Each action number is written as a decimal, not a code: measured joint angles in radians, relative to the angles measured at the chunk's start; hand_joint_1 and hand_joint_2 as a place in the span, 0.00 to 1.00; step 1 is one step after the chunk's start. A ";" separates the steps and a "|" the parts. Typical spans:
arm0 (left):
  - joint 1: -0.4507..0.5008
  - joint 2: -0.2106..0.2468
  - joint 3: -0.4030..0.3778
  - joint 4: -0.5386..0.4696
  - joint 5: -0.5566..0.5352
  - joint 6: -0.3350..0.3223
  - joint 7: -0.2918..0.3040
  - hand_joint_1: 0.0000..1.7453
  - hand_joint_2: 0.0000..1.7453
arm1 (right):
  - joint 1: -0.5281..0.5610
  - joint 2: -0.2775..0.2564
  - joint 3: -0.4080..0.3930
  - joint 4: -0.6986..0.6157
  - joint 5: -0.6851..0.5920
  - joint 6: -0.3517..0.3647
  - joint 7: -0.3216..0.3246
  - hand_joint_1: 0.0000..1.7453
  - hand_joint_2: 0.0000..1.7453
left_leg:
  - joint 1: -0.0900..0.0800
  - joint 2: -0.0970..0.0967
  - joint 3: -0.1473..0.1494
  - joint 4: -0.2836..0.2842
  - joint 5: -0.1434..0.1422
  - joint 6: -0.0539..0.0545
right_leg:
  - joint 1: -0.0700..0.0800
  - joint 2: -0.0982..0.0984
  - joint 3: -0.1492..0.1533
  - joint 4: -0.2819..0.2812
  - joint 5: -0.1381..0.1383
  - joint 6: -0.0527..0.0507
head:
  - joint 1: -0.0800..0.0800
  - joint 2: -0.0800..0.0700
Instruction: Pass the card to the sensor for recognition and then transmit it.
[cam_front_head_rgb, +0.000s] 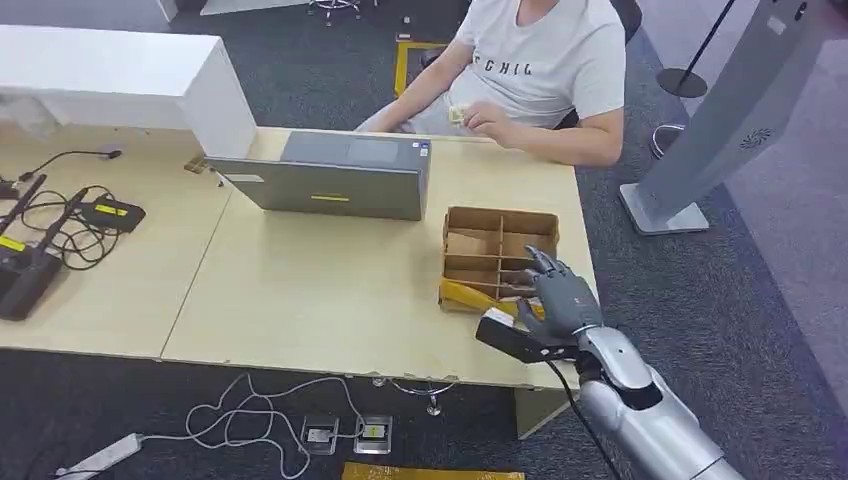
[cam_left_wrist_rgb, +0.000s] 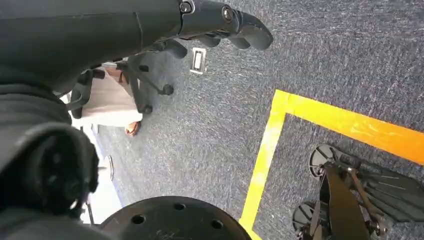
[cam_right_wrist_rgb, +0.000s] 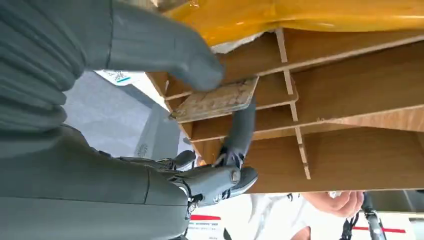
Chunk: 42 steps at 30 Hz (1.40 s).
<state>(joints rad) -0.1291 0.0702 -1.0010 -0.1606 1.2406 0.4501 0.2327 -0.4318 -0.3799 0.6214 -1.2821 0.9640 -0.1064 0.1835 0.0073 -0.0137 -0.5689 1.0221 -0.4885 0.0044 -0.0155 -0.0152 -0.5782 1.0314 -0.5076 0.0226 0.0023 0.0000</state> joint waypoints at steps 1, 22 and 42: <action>0.000 0.000 0.000 0.000 0.000 0.000 0.000 0.00 0.00 | 0.000 0.000 0.001 0.000 0.000 0.000 0.000 0.98 1.00 | 0.000 0.000 0.000 0.000 0.000 0.000 | 0.000 0.000 0.000 0.000 0.000 0.000 | 0.000 0.000; 0.000 0.000 0.000 0.000 0.010 0.010 0.000 0.00 0.00 | -0.001 -0.005 0.005 -0.008 0.009 0.007 0.017 1.00 1.00 | 0.000 0.000 0.000 0.000 0.000 0.000 | 0.000 0.000 0.000 0.000 0.000 0.000 | 0.000 0.000; 0.001 0.005 0.000 0.000 -0.018 -0.024 -0.011 0.00 0.00 | -0.264 -0.006 -0.122 -0.210 0.058 -0.195 -0.145 1.00 1.00 | 0.000 0.001 0.000 0.000 0.000 0.000 | 0.000 0.001 0.000 0.000 0.001 0.000 | 0.000 0.000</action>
<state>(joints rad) -0.1279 0.0752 -1.0014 -0.1606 1.2230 0.4265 0.2213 -0.6954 -0.3860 0.4997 -1.4923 1.0220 -0.3014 0.0389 0.0072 -0.0130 -0.5691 1.0222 -0.4881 0.0042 -0.0156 -0.0146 -0.5778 1.0318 -0.5070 0.0229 0.0023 0.0000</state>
